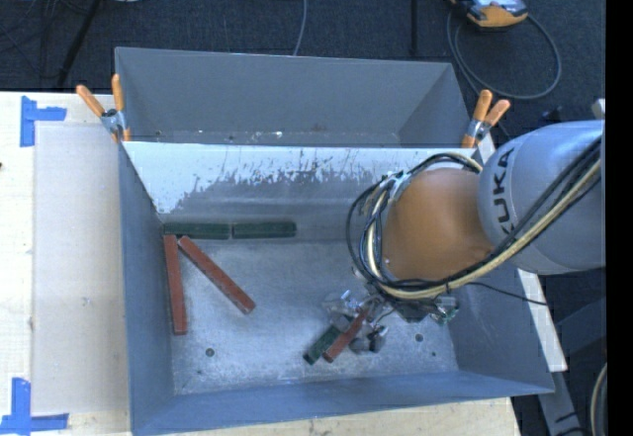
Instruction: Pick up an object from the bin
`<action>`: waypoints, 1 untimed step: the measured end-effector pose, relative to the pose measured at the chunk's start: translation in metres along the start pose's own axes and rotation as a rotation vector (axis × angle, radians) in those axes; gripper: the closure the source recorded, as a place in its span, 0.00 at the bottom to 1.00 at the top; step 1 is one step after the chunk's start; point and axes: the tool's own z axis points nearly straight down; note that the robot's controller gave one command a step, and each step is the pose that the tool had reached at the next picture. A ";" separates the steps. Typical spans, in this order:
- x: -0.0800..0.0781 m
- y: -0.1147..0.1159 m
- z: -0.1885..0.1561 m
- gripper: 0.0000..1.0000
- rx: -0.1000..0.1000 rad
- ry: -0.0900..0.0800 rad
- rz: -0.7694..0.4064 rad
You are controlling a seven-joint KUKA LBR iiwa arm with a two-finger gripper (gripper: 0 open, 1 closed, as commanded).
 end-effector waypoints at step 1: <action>0.000 0.000 0.000 1.00 0.000 0.000 0.000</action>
Offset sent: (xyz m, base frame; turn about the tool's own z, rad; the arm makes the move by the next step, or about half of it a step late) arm 0.0000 -0.0003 0.0355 0.0000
